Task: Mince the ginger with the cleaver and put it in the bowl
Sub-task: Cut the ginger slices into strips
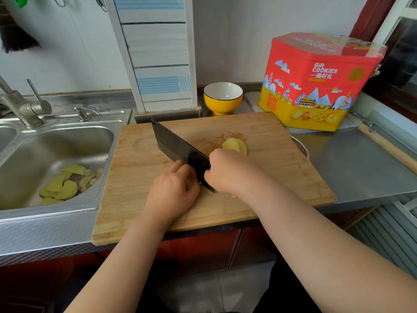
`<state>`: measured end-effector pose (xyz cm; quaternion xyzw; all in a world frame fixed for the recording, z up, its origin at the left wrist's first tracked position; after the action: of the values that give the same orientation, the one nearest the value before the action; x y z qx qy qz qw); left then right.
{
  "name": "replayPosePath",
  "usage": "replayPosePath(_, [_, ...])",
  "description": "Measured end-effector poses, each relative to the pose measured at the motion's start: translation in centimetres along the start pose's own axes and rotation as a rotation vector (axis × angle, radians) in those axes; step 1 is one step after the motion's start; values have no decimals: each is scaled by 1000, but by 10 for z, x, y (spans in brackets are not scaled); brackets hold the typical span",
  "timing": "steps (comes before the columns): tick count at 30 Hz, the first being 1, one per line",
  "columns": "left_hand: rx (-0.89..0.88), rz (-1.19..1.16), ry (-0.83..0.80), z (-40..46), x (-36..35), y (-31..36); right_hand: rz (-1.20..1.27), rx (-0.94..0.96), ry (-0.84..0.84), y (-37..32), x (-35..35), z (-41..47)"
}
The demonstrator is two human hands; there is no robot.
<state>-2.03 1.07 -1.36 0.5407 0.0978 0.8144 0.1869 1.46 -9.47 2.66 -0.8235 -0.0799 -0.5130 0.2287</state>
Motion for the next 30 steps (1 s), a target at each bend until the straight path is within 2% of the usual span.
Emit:
replayPosePath(6, [-22, 24, -20, -1, 3, 5, 190, -50, -33, 17, -1, 7])
replayPosePath(17, [-23, 50, -11, -3, 2, 4, 66, 22, 31, 1, 12, -7])
replayPosePath(25, [4, -8, 55, -6, 11, 4, 57, 15, 32, 0, 13, -10])
replayPosePath(30, [-11, -13, 29, -9, 8, 2, 53, 33, 11, -5, 8, -12])
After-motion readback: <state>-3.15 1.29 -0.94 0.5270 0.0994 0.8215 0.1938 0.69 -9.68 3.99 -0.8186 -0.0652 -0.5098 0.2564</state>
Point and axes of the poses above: each hand's wrist, its own z-axis towards the middle knuckle, its own x-axis out of the back of the hand, y = z × x, the point moved 9 cm from there along z, towards the middle knuckle, and after that the axes turned 9 degrees about -y, right-handed, at the moved point
